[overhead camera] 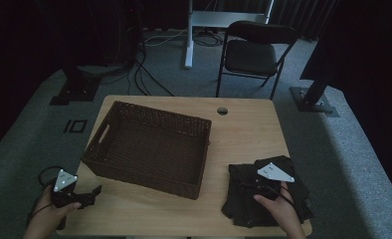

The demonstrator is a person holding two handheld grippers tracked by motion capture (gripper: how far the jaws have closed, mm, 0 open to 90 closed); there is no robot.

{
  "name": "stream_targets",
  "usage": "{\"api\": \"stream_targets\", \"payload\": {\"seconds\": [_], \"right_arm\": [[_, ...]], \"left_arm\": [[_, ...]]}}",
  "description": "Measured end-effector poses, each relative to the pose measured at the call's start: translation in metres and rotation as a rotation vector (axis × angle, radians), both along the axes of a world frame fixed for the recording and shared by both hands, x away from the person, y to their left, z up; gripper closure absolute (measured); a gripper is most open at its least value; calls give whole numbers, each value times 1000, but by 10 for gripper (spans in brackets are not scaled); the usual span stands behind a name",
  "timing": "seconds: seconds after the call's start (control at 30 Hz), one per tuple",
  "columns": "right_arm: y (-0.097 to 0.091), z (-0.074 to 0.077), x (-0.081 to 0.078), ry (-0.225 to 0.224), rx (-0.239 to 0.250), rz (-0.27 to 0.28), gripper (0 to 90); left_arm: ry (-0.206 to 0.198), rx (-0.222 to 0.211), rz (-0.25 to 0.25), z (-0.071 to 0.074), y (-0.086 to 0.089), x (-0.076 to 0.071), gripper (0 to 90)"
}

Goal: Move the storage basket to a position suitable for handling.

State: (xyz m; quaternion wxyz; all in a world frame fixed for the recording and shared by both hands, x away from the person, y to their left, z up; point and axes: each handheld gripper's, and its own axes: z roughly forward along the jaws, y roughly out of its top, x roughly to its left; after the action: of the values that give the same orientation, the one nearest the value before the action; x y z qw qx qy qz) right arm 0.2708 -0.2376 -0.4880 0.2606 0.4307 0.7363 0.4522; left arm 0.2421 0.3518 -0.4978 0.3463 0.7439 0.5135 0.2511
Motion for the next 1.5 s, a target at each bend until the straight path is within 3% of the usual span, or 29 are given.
{"api": "stream_targets", "payload": {"seconds": [0.4, 0.63, 0.67, 0.97, 1.3, 1.5], "right_arm": [[30, 16, 6, -27, 40, 49, 138], [50, 23, 11, -36, 42, 80, 138], [57, 25, 13, -39, 47, 87, 138], [78, 28, 19, -49, 75, 97, 137], [105, 25, 24, -50, 83, 101, 138], [118, 20, 29, -51, 106, 86, 139]], "left_arm": [[-88, -58, 13, 37, 12, 7, 51], [-139, -78, 15, 53, 14, 23, 51], [-142, -107, 19, 55, 15, 28, 51], [-141, -163, 56, 55, 20, 54, 67], [-140, -139, 62, 49, 23, 81, 67], [-129, -113, 52, 44, 21, 92, 142]]}}
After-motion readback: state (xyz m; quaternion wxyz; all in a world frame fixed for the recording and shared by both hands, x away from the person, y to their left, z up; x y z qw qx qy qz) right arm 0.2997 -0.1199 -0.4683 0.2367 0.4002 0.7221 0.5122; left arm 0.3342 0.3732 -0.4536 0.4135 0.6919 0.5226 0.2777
